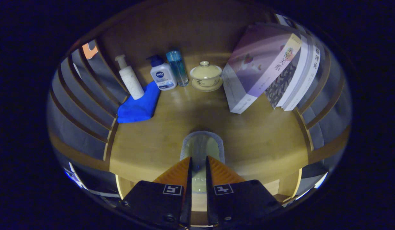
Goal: Pull open the drawer, take out the items inside it, and place them on the countertop above the cabinet.
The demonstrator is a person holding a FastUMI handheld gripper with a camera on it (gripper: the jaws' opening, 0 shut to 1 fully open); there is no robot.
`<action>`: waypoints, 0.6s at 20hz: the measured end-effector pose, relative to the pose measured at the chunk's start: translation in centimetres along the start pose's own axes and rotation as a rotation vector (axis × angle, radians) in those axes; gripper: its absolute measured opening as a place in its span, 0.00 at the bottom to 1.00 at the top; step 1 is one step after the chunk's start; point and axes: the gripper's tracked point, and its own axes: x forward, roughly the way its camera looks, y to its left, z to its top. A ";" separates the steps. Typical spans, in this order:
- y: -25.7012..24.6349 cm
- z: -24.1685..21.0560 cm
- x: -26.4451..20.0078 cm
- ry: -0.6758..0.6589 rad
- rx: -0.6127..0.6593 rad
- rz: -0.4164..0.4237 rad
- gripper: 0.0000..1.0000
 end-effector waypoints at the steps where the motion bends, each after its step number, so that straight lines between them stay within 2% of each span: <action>1: -0.1 0.2 0.5 -0.015 -0.013 -0.011 0.23; 6: -0.1 0.4 0.5 -0.087 -0.055 -0.005 0.26; 7: 0.3 0.1 0.3 -0.097 -0.064 0.012 0.30; 10: 1.3 -0.2 -0.3 -0.158 -0.102 0.032 0.64; 12: 2.2 -0.1 -1.5 -0.236 -0.112 0.063 0.65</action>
